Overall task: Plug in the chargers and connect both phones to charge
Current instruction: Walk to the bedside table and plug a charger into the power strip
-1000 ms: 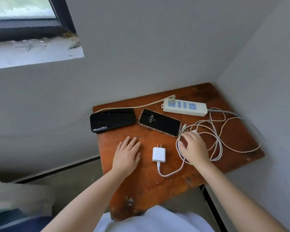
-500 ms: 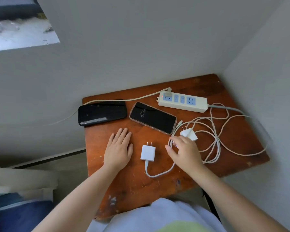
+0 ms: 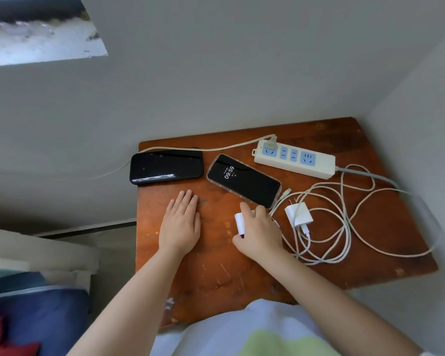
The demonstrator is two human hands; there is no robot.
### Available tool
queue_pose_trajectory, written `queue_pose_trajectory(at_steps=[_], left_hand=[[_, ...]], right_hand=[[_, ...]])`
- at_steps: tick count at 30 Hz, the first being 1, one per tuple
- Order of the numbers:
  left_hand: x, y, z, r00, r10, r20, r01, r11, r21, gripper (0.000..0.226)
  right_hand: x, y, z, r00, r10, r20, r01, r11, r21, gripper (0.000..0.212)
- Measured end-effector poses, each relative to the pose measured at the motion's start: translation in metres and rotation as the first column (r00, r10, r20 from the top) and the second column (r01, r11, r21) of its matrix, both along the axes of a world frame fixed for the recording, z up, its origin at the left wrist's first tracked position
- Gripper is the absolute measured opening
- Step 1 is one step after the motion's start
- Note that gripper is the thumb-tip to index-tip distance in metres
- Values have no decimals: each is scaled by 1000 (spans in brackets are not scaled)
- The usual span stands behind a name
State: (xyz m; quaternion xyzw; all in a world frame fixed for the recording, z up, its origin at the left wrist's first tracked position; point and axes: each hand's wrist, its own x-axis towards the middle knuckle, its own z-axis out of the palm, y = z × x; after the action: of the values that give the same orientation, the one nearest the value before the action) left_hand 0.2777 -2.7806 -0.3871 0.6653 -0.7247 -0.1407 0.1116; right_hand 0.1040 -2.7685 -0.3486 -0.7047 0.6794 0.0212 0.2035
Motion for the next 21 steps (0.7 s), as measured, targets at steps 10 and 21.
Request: queue_pose_trajectory(at_steps=[10,21], left_hand=[[0,-1,0,1000,-1,17,1,1000,8,47],[1,0,-1,1000,-10,11,11,1000,-21,46]], right_hand=[[-38,-17,35,997,68,43,-70,996,53,61],[-107,-126,99,978,72,-197,-99,987,-129,55]])
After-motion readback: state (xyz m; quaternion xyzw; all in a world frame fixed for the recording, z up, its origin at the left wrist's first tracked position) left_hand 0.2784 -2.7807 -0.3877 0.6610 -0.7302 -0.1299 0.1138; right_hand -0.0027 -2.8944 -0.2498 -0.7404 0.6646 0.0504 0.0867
